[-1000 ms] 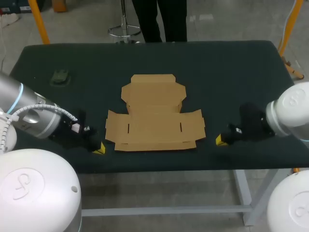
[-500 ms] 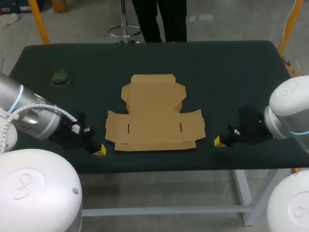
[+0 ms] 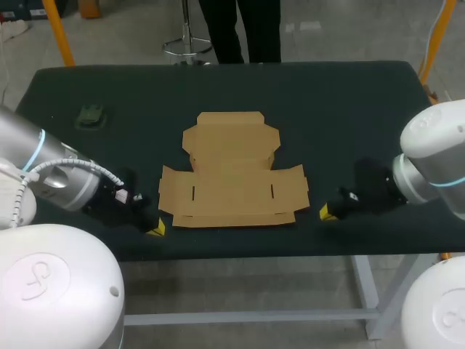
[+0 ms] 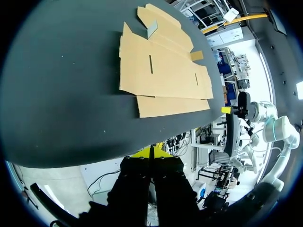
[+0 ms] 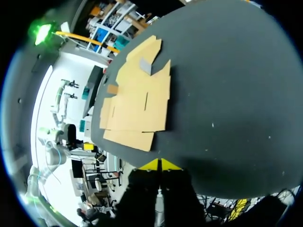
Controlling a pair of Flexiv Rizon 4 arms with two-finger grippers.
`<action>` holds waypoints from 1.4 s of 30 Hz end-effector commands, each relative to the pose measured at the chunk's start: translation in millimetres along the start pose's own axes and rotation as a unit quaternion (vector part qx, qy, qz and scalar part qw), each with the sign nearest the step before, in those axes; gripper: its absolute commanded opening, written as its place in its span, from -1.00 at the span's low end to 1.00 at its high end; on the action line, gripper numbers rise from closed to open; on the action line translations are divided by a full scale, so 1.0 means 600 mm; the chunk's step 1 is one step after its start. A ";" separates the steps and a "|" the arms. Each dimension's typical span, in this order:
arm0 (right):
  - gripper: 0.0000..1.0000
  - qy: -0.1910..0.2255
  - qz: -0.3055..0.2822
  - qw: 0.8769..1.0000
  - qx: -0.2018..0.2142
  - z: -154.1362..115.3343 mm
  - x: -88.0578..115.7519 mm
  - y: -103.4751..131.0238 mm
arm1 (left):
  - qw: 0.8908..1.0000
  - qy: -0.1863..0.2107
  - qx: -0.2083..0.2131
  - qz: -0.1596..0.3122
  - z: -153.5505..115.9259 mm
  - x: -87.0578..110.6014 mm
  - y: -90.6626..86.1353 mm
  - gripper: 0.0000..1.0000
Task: Assemble the packaging by folding the flat box into shape, placing the metal phone stand inside, and closing the box properly
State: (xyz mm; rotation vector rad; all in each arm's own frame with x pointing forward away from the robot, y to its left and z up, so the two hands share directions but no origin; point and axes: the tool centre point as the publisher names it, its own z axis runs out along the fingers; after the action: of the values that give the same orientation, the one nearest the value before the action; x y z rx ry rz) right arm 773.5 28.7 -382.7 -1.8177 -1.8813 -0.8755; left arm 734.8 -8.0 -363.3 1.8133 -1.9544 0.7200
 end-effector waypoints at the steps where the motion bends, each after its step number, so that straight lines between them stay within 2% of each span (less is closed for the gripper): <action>1: -1.00 0.005 -0.002 1.000 0.009 0.017 -0.006 0.011 | 1.000 -0.004 -0.001 0.000 0.020 0.000 -0.007 -1.00; 7: -1.00 0.006 -0.004 1.000 0.021 0.036 -0.001 0.017 | 1.000 -0.002 0.002 0.000 0.028 -0.016 -0.018 -1.00; 25: -1.00 0.000 0.000 1.000 0.022 0.059 0.012 0.010 | 1.000 0.007 0.002 -0.003 0.037 -0.054 -0.045 -1.00; 42: -1.00 0.020 0.012 0.999 0.030 0.095 0.005 0.025 | 1.000 0.013 -0.009 0.001 0.052 -0.062 -0.058 -1.00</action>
State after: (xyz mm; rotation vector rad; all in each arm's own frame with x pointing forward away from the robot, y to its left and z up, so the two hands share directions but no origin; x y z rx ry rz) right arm 791.1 67.2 -414.1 -1.7870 -1.8445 -0.8305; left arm 770.1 3.7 -401.9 1.7870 -1.9400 0.7341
